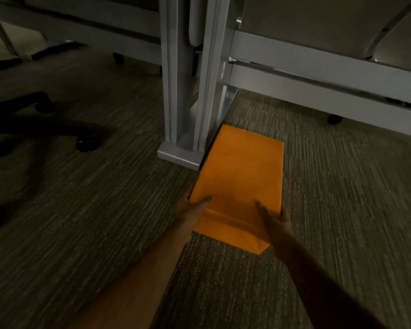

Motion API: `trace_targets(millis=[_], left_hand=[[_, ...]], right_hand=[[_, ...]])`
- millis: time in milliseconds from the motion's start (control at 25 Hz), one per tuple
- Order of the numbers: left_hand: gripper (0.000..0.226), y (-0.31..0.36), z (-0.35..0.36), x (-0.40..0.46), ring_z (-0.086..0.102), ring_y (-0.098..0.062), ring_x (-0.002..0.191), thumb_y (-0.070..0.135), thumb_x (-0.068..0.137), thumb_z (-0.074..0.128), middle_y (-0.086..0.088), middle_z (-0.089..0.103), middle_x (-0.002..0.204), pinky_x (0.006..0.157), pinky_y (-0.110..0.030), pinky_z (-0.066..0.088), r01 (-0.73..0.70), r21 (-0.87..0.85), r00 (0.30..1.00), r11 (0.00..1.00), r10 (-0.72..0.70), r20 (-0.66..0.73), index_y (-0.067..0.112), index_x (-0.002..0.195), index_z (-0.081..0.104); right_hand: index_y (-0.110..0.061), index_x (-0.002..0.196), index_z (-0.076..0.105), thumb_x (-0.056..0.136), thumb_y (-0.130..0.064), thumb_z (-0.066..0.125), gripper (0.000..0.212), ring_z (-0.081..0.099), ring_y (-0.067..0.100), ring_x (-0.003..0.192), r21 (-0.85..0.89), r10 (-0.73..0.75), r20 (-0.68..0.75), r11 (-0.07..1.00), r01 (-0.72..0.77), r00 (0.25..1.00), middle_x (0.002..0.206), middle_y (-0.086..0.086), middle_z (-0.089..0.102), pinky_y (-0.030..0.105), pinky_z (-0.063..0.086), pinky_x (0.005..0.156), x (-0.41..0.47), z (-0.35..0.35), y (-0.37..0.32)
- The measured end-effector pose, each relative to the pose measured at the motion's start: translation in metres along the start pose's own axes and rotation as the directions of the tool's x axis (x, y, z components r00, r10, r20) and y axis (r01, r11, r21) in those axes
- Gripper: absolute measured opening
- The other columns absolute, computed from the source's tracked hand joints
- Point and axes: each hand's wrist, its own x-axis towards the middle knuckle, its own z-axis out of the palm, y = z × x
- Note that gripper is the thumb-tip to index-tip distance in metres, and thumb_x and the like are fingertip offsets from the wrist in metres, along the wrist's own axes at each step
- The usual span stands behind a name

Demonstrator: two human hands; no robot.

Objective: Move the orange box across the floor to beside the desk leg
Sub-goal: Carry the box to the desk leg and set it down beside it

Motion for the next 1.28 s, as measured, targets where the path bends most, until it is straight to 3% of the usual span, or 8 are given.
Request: trace_targets(millis=[240, 440, 600, 800, 880, 960, 1040, 1280], left_hand=[[0.04, 0.014, -0.007, 0.001, 0.066, -0.021, 0.099, 0.028, 0.076, 0.087, 0.001, 0.071, 0.113, 0.092, -0.05, 0.053, 0.069, 0.043, 0.994, 0.997, -0.073, 0.08, 0.043, 0.106, 0.065], [0.063, 0.028, -0.031, 0.016, 0.064, -0.024, 0.107, 0.039, 0.072, 0.088, 0.001, 0.068, 0.119, 0.097, -0.049, 0.05, 0.091, 0.103, 0.993, 0.99, -0.098, 0.068, 0.035, 0.128, 0.06], [0.041, 0.016, -0.04, 0.024, 0.063, -0.012, 0.095, 0.041, 0.073, 0.087, 0.014, 0.067, 0.1, 0.079, -0.036, 0.05, 0.055, 0.087, 0.996, 0.995, -0.061, 0.071, 0.046, 0.106, 0.063], [0.031, 0.019, -0.033, 0.032, 0.059, -0.004, 0.086, 0.043, 0.074, 0.086, 0.017, 0.066, 0.098, 0.075, -0.033, 0.045, 0.03, 0.1, 0.999, 0.995, -0.034, 0.032, 0.046, 0.092, 0.062], [0.032, 0.023, -0.031, 0.032, 0.056, 0.0, 0.083, 0.046, 0.076, 0.083, 0.021, 0.062, 0.095, 0.067, -0.028, 0.042, 0.036, 0.132, 0.998, 0.991, -0.043, 0.05, 0.048, 0.096, 0.059], [0.03, 0.019, -0.032, 0.033, 0.058, 0.002, 0.083, 0.044, 0.077, 0.082, 0.021, 0.065, 0.098, 0.062, -0.023, 0.039, 0.022, 0.136, 0.998, 0.99, -0.03, 0.057, 0.048, 0.098, 0.061], [0.028, 0.013, -0.034, 0.034, 0.062, 0.003, 0.083, 0.045, 0.078, 0.081, 0.021, 0.07, 0.098, 0.063, -0.023, 0.04, 0.014, 0.141, 0.998, 0.99, -0.022, 0.054, 0.048, 0.098, 0.063], [0.025, 0.009, -0.031, 0.047, 0.062, -0.002, 0.088, 0.048, 0.074, 0.084, 0.023, 0.068, 0.094, 0.066, -0.026, 0.041, 0.01, 0.132, 1.0, 0.991, -0.014, 0.024, 0.049, 0.092, 0.066]], right_hand=[[-0.05, 0.142, 0.04, 0.077, -0.042, 0.08, 0.077, 0.066, 0.034, 0.111, 0.08, 0.003, 0.095, 0.997, -0.011, 0.996, 0.136, 0.003, 0.06, 0.062, 0.057, 0.086, -0.013, -0.001, -0.014], [-0.045, 0.15, 0.034, 0.083, -0.04, 0.076, 0.079, 0.06, 0.035, 0.121, 0.062, -0.03, 0.127, 0.998, 0.022, 0.991, 0.145, 0.005, 0.054, 0.064, 0.052, 0.094, -0.01, 0.022, -0.021], [-0.043, 0.154, 0.026, 0.086, -0.042, 0.074, 0.084, 0.056, 0.029, 0.12, 0.014, -0.038, 0.061, 0.999, 0.037, 0.997, 0.151, 0.002, 0.047, 0.052, 0.053, 0.091, -0.004, 0.037, -0.013], [-0.04, 0.157, 0.019, 0.085, -0.051, 0.071, 0.089, 0.047, 0.035, 0.134, -0.092, -0.026, 0.012, 0.995, 0.027, 1.0, 0.158, 0.006, 0.038, 0.06, 0.046, 0.104, 0.008, 0.04, -0.02], [-0.042, 0.157, 0.015, 0.088, -0.062, 0.061, 0.085, 0.031, 0.036, 0.145, -0.376, -0.165, -0.03, 0.916, 0.142, 0.986, 0.165, 0.006, 0.022, 0.063, 0.038, 0.109, 0.005, 0.047, -0.024], [-0.047, 0.155, 0.022, 0.097, -0.065, 0.039, 0.063, 0.01, 0.03, 0.153, -0.701, -0.417, 0.057, 0.63, 0.335, 0.907, 0.169, -0.004, 0.012, 0.06, 0.027, 0.117, 0.0, 0.051, -0.016], [-0.044, 0.149, 0.039, 0.098, -0.063, 0.029, 0.055, 0.006, 0.024, 0.154, -0.772, -0.534, 0.182, 0.443, 0.456, 0.826, 0.164, -0.011, 0.023, 0.053, 0.029, 0.117, 0.001, 0.049, -0.009], [-0.04, 0.147, 0.045, 0.103, -0.041, 0.044, 0.045, 0.005, 0.022, 0.155, -0.779, -0.505, 0.158, 0.464, 0.421, 0.849, 0.162, -0.01, 0.029, 0.05, 0.038, 0.11, 0.012, 0.051, -0.012]])
